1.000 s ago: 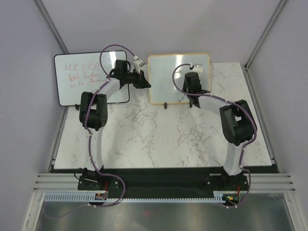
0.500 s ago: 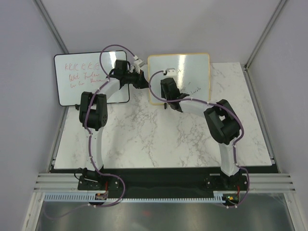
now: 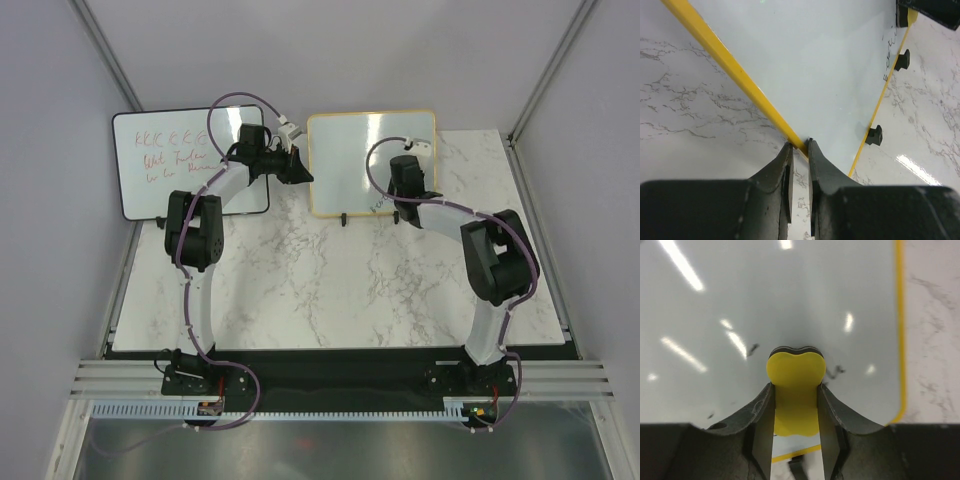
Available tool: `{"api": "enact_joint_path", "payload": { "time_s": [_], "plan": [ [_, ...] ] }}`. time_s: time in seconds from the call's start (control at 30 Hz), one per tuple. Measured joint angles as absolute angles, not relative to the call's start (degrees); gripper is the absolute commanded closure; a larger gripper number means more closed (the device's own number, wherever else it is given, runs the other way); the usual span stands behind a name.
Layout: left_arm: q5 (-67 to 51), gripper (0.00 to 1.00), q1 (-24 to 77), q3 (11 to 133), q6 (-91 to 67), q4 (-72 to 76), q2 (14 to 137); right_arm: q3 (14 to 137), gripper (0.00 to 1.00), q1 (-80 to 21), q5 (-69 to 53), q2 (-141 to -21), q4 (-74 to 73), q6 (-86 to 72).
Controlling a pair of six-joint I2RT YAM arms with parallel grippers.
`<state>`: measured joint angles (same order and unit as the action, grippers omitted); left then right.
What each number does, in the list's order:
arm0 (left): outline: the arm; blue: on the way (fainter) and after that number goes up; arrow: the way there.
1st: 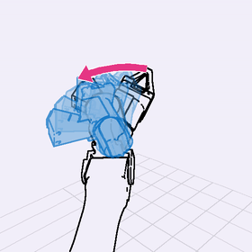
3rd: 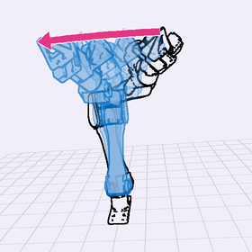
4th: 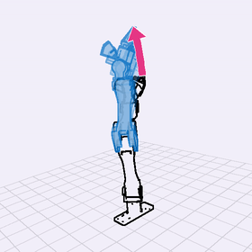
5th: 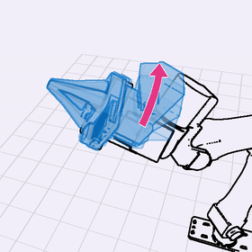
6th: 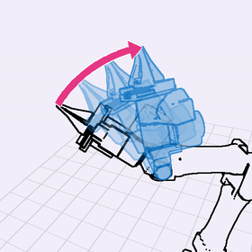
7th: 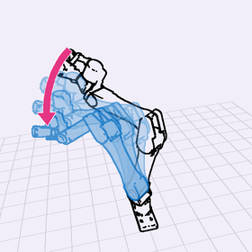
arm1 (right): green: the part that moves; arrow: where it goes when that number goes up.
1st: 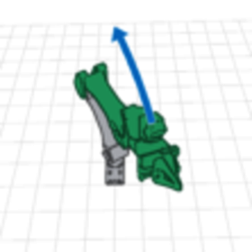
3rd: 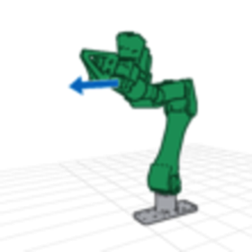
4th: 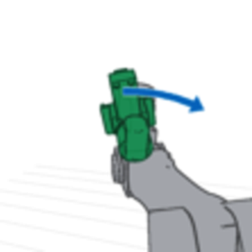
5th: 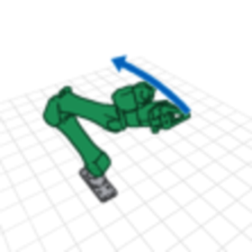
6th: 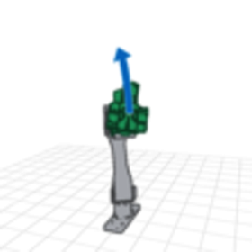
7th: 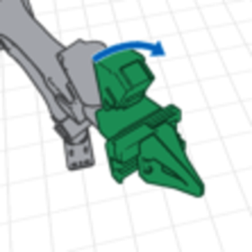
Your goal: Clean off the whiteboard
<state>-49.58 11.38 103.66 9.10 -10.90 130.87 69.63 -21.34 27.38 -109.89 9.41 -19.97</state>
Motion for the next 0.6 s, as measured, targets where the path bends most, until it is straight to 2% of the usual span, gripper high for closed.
{"api": "enact_joint_path", "payload": {
  "time_s": [0.13, 0.27, 0.6],
  "plan": [
    [-49.65, 0.98, 11.38, 103.66, 9.1, -10.94, 130.78, 67.57, 1.0, -17.8, 29.58, -108.66, 9.52, -20.62],
    [-49.63, 0.98, 11.38, 103.66, 9.1, -11.03, 130.65, 67.48, 1.0, -18.9, 29.95, -108.73, 9.74, -21.04],
    [-49.34, 0.98, 11.33, 103.66, 9.19, -11.05, 130.65, 76.14, 1.0, -31.11, 26.83, -115.87, 11.38, -20.21]
  ]
}}
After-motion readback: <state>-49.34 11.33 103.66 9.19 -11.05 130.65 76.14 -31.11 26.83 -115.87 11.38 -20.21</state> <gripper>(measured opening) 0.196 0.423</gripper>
